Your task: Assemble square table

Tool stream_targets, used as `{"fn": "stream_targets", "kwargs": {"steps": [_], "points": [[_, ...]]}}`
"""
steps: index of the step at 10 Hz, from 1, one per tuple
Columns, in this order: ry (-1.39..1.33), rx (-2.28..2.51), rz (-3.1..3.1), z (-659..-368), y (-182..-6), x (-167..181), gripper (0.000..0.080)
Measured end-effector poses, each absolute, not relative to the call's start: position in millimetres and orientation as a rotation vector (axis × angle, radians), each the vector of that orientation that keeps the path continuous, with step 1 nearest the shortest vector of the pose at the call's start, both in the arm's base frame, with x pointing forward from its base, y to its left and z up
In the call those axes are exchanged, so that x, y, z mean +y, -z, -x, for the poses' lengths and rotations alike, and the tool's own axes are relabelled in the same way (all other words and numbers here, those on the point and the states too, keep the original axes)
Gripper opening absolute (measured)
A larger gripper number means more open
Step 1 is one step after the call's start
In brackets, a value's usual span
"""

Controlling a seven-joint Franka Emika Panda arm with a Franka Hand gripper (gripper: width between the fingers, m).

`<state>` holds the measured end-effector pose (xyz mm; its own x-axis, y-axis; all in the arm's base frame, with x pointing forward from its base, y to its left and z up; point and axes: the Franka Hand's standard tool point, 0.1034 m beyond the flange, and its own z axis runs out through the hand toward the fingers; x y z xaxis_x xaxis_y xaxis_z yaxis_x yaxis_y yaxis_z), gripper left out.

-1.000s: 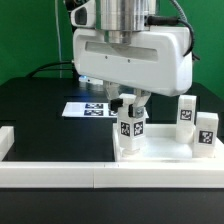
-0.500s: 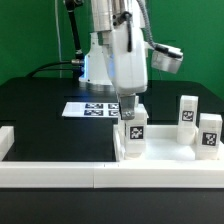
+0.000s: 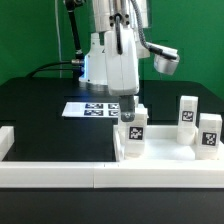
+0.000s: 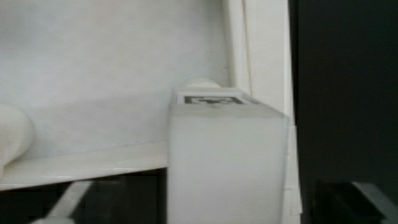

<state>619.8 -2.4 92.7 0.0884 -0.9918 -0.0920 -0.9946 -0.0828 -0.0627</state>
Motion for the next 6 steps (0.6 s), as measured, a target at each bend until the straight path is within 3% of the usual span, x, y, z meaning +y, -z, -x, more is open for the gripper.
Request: {"fn": "stream_targets", "kwargs": {"steps": [1,2,6], "points": [[-0.019,1.897,2.385,-621,-91.5,0,0.0619],[-0.025,1.824,2.445,-618,-89.9,7,0.0643],[-0.015,1.488,2.68,-615,-92.6,11,0.0649]]}}
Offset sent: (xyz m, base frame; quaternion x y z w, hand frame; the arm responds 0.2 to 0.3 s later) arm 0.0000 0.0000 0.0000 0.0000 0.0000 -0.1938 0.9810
